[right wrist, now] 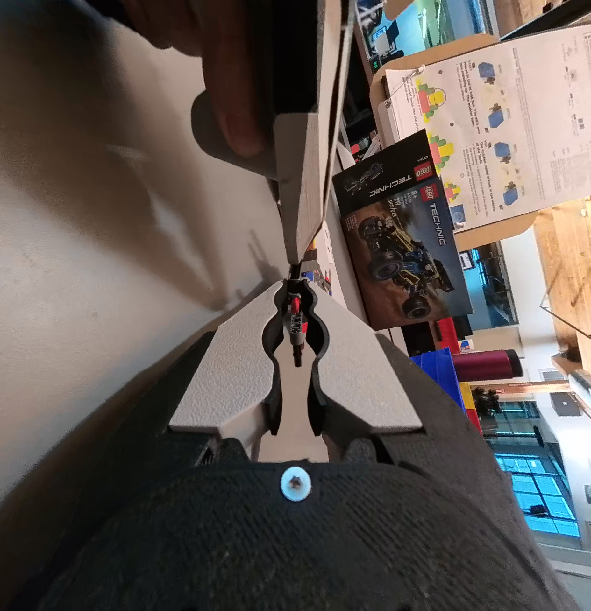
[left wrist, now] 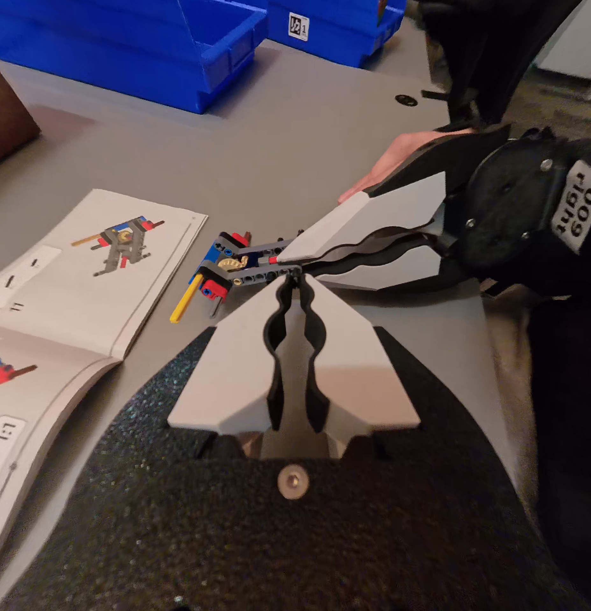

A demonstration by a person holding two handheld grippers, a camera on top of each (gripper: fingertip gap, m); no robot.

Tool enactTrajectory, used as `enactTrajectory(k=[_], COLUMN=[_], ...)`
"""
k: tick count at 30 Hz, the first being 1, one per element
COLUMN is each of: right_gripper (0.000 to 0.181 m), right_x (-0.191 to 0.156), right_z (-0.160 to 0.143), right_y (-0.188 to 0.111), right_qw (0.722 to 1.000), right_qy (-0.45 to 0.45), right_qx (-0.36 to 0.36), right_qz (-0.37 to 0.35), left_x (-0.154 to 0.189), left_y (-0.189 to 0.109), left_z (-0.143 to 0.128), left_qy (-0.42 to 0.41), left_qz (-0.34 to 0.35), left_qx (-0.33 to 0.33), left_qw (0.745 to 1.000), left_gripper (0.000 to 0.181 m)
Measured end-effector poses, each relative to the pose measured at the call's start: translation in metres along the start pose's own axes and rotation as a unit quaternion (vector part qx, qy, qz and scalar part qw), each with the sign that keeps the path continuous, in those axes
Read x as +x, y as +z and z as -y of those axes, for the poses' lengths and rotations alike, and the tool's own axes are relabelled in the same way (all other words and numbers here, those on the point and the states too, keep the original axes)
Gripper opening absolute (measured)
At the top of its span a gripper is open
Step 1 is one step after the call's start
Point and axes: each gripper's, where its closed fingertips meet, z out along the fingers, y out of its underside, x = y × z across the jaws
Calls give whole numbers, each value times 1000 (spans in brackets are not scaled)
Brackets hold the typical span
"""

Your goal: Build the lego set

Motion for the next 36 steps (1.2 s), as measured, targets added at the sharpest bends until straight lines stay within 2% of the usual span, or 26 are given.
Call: enactTrajectory(k=[3,8,14,22,26,29,36], right_gripper=[6,6,6,5,6,17,10], right_x=[-1,1,-1,0,5,4,2], right_z=[-3,-1,-3,-2,4,10,8], right_y=[1,0,2,3,1,0,2], right_qw=[1000,1000,1000,1000,999,998,999], right_qy=[-8,-2,-10,2,37,19,15], right_qx=[-11,-8,-18,-3,35,51,47], right_qz=[-1,-5,2,3,-2,-8,-4], left_x=[0,1,0,-1,0,-3,1], left_y=[3,1,4,3,-3,-5,-4], left_z=[0,2,-1,-1,5,1,-2], left_qy=[8,-82,-8,-70,-121,-115,-111], left_qz=[27,3,59,29,-28,-26,-40], left_qx=[-1,28,1,17,46,36,24], left_qw=[1000,996,998,997,991,992,993], left_gripper=[2,3,2,3,3,3,2])
